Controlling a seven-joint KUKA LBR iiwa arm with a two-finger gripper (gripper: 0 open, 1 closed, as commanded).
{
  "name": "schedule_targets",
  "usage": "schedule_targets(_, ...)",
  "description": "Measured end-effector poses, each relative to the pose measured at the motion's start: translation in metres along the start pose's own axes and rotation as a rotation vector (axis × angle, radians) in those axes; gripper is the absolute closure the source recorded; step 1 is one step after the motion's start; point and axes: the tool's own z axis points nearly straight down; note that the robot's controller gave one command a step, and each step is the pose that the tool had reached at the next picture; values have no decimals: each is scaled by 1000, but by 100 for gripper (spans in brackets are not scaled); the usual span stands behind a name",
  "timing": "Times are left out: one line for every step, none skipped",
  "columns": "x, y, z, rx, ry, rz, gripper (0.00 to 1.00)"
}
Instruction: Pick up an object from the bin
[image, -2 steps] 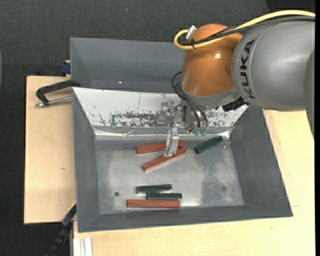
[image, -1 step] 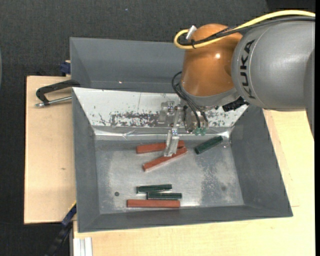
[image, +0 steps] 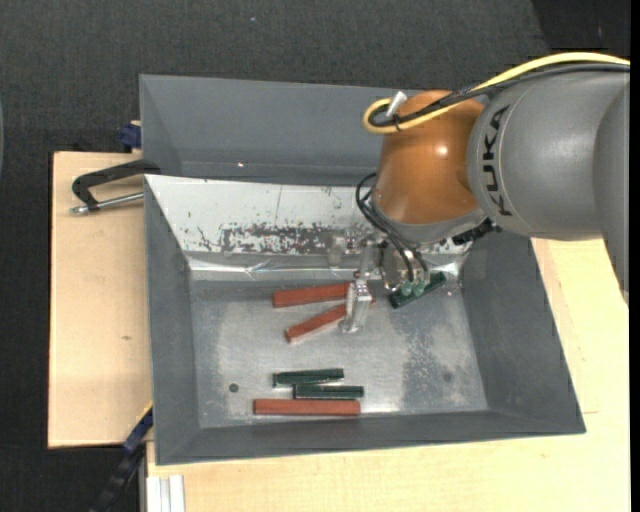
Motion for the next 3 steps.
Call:
schedule_targets(3,-16,53,1,5,61,0)
schedule_targets(0,1,70,0,-3,154,100)
schedule_targets(0,1,70,0,-3,154,100)
